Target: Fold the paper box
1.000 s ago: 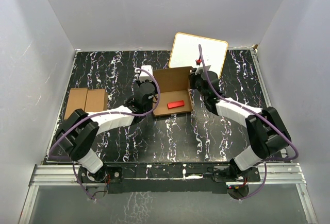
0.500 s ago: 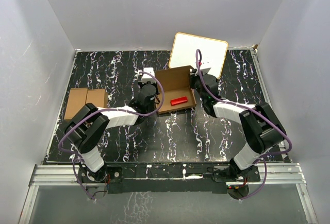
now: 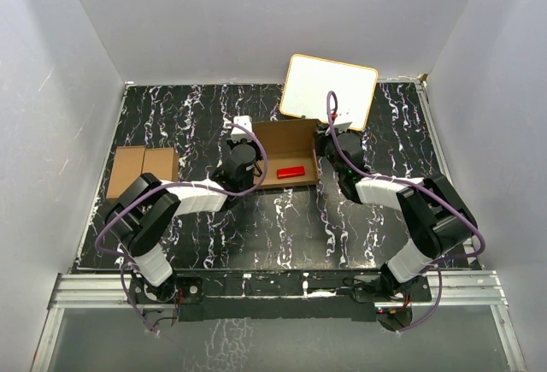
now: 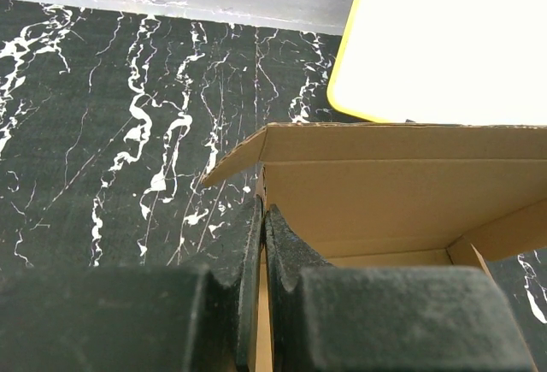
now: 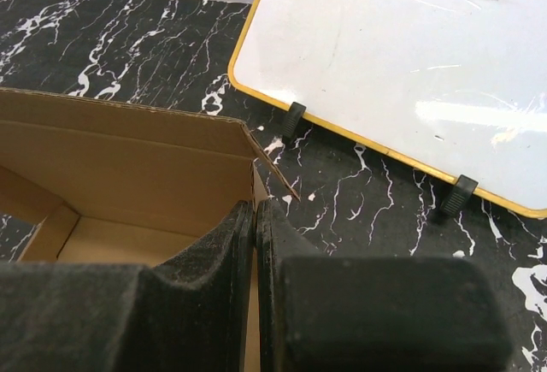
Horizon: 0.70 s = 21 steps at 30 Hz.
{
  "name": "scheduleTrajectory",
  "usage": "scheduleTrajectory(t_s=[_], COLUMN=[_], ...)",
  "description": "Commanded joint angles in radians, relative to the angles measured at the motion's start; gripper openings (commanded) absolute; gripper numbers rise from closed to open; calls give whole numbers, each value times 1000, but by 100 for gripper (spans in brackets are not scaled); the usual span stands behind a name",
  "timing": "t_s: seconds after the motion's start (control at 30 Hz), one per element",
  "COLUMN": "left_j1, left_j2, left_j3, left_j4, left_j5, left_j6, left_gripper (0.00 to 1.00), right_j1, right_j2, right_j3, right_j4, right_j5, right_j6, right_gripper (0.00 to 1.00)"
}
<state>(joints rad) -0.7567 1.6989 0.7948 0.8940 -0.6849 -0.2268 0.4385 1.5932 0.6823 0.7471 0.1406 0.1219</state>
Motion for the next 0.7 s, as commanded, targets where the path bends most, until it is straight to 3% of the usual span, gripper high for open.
scheduleTrajectory(t_s=[0.0, 0.67], left_j1=[-36, -71], left_j2=[-39, -118], left_j3=[-41, -131], left_j4=[-4, -31], left_j5=[120, 113], left_j6=[-47, -74], left_gripper=[0, 0], right_j1=[45, 50], right_j2=[-42, -118], right_j3=[-22, -91], right_j4=[77, -6], right_j5=[-143, -166], right_j6=[68, 93], right_gripper=[10, 11])
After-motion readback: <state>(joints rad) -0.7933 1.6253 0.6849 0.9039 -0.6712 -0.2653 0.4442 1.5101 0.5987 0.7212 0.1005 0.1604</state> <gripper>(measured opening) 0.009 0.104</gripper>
